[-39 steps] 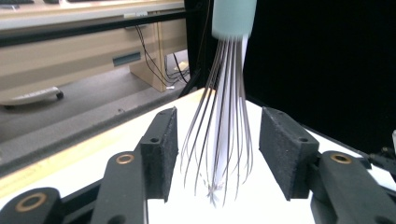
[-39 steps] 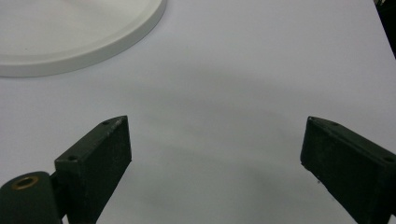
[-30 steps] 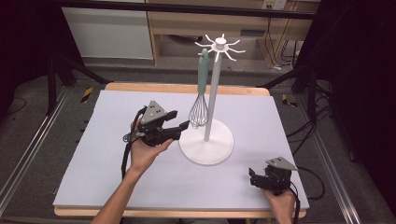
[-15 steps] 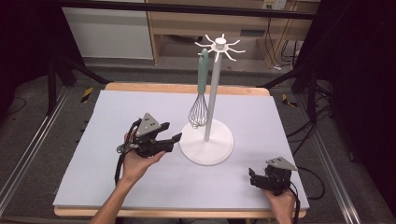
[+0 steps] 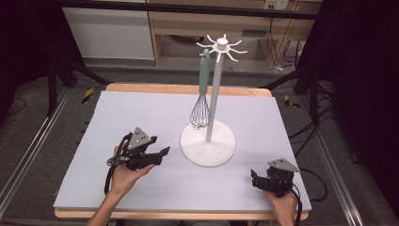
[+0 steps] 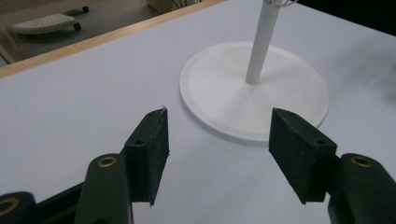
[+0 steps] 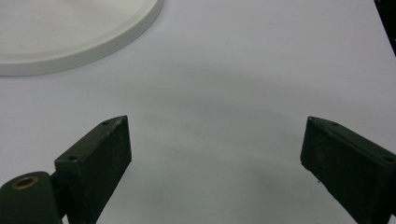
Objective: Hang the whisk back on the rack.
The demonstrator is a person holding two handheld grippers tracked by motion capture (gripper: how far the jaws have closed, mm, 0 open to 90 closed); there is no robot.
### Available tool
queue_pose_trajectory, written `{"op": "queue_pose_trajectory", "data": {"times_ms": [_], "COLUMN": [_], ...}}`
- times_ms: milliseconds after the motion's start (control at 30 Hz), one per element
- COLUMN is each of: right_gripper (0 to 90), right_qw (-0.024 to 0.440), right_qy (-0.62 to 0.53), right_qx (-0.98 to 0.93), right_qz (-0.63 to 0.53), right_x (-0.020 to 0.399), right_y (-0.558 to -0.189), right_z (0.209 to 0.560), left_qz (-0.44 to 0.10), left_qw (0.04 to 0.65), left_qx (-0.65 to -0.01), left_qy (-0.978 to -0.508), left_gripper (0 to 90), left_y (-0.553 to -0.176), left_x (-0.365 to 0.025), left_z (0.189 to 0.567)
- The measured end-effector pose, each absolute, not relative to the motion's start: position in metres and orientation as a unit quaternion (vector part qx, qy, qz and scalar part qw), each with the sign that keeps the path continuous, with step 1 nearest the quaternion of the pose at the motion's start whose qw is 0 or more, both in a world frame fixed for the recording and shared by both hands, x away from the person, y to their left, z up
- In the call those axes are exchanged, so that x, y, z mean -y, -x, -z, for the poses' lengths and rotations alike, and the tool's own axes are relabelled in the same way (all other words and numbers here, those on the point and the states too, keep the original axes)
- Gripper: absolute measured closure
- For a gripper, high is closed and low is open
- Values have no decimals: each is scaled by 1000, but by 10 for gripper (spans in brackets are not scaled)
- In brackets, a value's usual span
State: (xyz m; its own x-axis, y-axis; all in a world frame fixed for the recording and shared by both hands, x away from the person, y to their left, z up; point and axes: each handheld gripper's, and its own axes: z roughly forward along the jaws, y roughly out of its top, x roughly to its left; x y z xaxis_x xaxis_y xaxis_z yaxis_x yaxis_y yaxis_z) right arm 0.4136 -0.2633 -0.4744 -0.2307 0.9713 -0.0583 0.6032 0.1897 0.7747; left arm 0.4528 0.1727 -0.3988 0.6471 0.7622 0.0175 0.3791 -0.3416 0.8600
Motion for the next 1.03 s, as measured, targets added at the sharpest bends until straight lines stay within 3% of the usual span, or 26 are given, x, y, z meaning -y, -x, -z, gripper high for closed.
{"op": "queue_pose_trajectory", "data": {"times_ms": [1033], "right_gripper": [104], "right_qw": [291], "right_qy": [-559], "right_qx": [-715], "right_qz": [-301], "right_x": [267], "right_y": [-413], "right_z": [477], "left_qz": [-244], "left_qw": [386], "left_qx": [-461], "left_qy": [-761], "left_gripper": [310], "left_y": [-444], "left_x": [-266], "left_z": [457]}}
